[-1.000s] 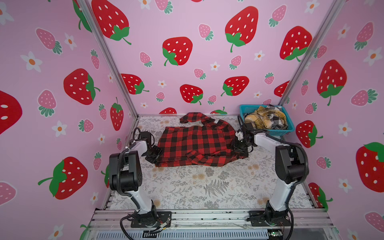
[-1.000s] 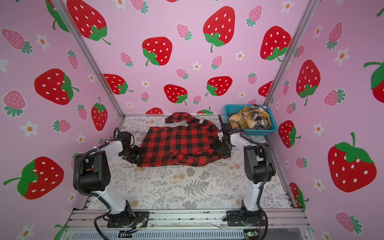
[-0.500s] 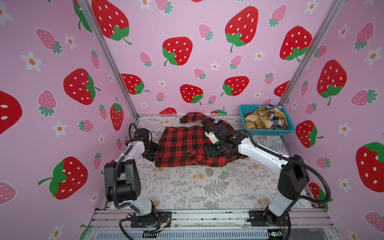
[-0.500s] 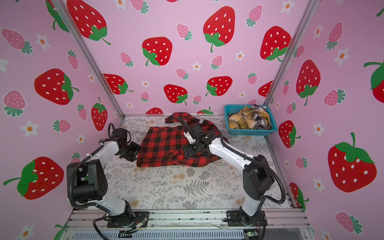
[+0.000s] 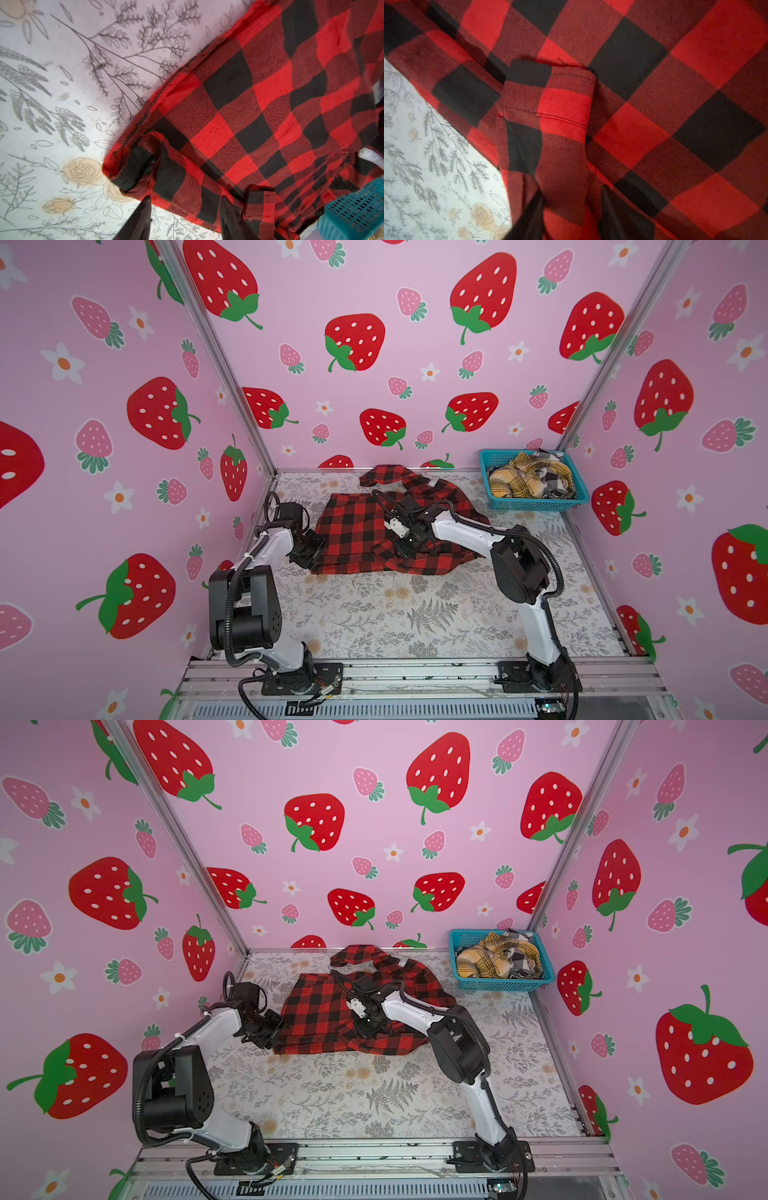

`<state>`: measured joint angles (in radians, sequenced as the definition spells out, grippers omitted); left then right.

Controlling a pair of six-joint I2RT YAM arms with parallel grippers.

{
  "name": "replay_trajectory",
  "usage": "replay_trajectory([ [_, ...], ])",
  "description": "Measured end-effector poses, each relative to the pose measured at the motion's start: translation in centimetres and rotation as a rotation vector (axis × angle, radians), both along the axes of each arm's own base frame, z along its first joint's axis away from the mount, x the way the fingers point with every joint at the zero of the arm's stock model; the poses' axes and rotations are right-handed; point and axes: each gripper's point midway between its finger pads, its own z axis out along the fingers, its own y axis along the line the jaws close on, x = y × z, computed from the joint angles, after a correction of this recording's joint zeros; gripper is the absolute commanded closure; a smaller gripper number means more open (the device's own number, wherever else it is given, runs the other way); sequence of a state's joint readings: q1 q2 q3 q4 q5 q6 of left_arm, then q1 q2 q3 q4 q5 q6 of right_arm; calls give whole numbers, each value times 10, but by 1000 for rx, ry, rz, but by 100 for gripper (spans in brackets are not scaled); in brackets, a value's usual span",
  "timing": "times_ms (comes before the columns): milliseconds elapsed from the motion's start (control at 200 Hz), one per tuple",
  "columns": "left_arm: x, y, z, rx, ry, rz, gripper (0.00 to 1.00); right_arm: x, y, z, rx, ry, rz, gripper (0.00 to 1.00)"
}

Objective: Fold and stack the long sleeve shirts

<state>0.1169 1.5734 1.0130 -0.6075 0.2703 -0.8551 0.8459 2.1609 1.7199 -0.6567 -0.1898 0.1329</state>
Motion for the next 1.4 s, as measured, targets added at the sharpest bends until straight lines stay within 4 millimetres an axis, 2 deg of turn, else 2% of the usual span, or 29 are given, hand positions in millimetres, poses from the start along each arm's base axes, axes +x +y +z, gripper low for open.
replay_trajectory([
  [100, 0, -8, 0, 3, -3, -31, 50, 9, 3, 13, 50, -5, -23, 92],
  [165, 1, -14, 2, 7, -9, -58, 55, 21, -1, 26, 89, -14, -60, 97],
  [320, 4, -28, 5, 7, -26, -101, 64, 69, -15, 77, 214, -87, -170, 99],
  [410, 7, -32, 5, -6, -38, -103, 74, 97, -24, 114, 290, -162, -217, 100],
  [530, 7, -39, 1, -23, -50, -105, 86, 121, -29, 146, 339, -250, -257, 100],
  [760, -9, -65, -24, -89, -28, -146, 100, 160, -47, 188, 394, -379, -357, 100],
  [935, 11, -60, -36, -104, -38, -119, 100, 183, -69, 201, 423, -413, -425, 100],
  [995, 22, -59, -36, -106, -46, -116, 96, 186, -72, 201, 427, -414, -438, 100],
  [1020, 28, -57, -35, -104, -54, -114, 89, 186, -72, 201, 429, -414, -441, 100],
  [1070, 40, -56, -31, -98, -76, -119, 86, 186, -71, 201, 437, -416, -445, 100],
  [1141, 53, -56, -25, -96, -105, -125, 81, 181, -70, 196, 448, -410, -452, 100],
  [1186, 59, -57, -21, -102, -124, -128, 73, 175, -71, 191, 456, -400, -456, 100],
  [1301, 64, -65, -9, -143, -162, -125, 49, 148, -71, 173, 482, -376, -442, 100],
  [1366, 66, -75, 12, -166, -210, -131, 41, 130, -69, 165, 485, -386, -428, 100],
  [1396, 66, -82, 28, -175, -246, -136, 38, 119, -66, 161, 483, -397, -416, 100],
])
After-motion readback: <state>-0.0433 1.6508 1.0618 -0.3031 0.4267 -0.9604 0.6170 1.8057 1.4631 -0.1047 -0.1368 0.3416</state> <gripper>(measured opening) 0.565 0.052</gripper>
